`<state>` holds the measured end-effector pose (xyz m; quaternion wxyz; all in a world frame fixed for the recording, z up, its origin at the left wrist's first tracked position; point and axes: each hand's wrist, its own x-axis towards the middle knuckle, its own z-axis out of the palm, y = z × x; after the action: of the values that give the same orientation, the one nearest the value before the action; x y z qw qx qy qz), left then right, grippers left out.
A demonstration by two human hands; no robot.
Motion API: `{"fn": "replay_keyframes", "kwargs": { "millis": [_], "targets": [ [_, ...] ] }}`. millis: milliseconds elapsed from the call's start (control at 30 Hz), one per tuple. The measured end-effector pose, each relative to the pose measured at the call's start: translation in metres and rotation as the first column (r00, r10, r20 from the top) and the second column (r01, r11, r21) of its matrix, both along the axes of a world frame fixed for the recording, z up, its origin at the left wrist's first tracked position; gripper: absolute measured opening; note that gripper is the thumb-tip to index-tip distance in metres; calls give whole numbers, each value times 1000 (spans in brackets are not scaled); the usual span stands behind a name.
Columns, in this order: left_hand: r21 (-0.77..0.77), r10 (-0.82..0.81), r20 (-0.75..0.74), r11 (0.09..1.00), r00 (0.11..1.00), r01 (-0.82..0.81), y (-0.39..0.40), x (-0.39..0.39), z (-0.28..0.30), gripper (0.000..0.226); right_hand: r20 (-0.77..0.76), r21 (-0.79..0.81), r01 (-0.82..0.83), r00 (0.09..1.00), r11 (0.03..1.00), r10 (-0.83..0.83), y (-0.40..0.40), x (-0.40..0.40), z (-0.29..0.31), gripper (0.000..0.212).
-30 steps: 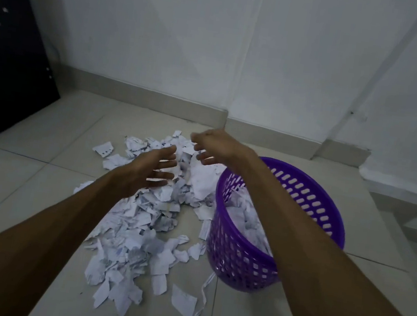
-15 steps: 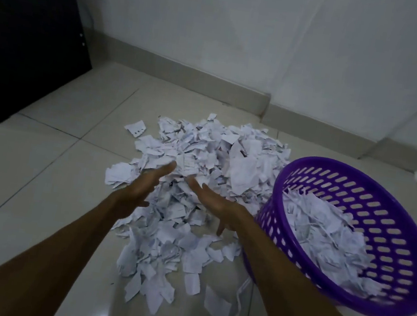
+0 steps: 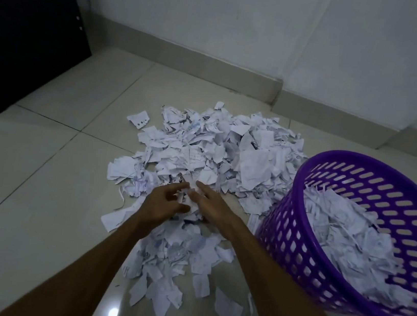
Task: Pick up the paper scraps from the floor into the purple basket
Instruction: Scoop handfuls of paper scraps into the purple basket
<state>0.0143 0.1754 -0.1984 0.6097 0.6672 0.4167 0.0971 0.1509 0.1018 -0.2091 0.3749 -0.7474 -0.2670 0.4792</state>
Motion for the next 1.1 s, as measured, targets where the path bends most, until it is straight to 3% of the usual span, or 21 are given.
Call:
{"fn": "replay_keyframes", "kwargs": {
  "millis": [167, 400, 667, 867, 1100],
  "targets": [
    [-51, 34, 50, 998, 998, -31, 0, -5, -7, 68, -235, 46, 122, 966, 991, -108, -5, -6, -5, 61],
    [-38, 85, 97, 996, 992, -81, 5, -6, 5, 63, -314, 115, 245, 929, 963, -199, -4, -11, 4, 56],
    [-9, 119, 211, 993, 970, -120, -4, 4, 59, 53, -269, 194, 263, 941, 945, -207, -11, -5, 66, 24],
    [32, 96, 305, 993, 947, -111, -18, 19, 115, 54, -226, 293, 244, 957, 924, -180, -30, 11, 131, 34],
    [42, 58, 436, 995, 898, -85, -38, 47, 171, 55, -232, 408, 268, 955, 873, -185, -64, 41, 196, 29]
  ]
}}
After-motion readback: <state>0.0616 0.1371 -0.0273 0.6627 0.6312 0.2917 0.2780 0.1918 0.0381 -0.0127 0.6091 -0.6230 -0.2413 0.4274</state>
